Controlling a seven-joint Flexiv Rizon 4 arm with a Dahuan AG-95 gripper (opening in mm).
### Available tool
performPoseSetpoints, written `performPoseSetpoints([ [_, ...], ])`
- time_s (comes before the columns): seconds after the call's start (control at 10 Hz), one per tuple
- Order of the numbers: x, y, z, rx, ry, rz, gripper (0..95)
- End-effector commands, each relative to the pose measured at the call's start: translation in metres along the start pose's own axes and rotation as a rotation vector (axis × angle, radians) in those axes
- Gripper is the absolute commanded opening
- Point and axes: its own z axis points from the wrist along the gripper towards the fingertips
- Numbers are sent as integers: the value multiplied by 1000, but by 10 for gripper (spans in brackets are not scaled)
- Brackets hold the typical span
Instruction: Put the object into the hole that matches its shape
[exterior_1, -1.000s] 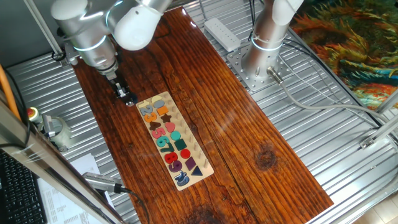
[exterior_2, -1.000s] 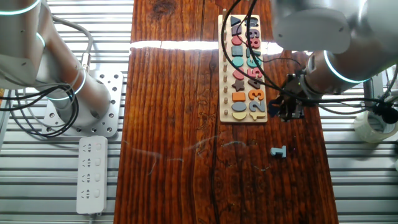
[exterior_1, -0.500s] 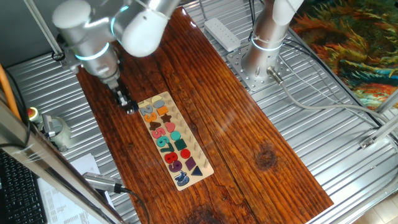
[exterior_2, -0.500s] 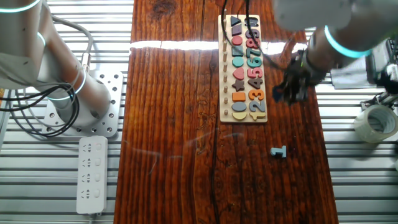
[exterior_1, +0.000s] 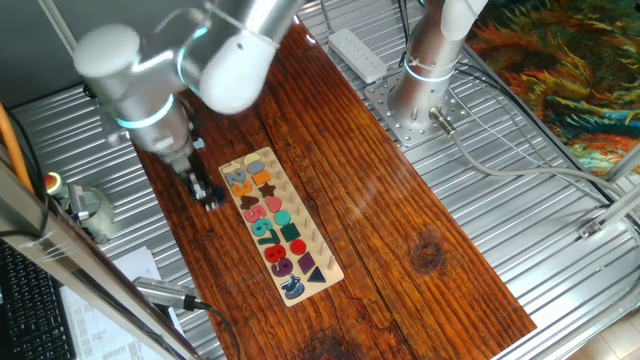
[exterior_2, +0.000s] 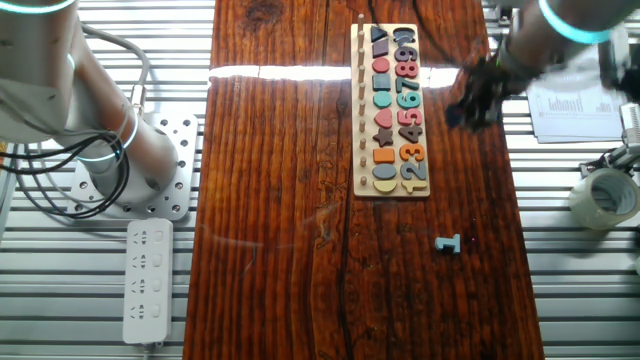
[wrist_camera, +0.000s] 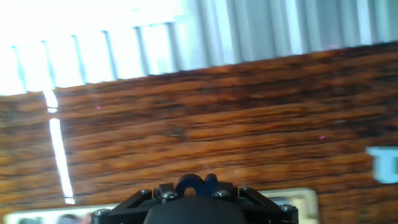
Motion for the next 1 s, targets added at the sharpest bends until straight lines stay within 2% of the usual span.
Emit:
performPoseSetpoints([
  [0.1, 3, 27, 5, 19, -4, 3, 0],
  [0.2, 8, 43, 8, 32, -9, -18, 0],
  [0.3, 12, 50, 8, 46, -13, -31, 0],
  [0.4, 20, 65, 11, 55, -19, -34, 0],
  [0.7, 38, 82, 22, 60, -52, -68, 0],
  [0.8, 40, 84, 24, 64, -61, -65, 0],
  [1.0, 40, 84, 24, 93, -76, -83, 0],
])
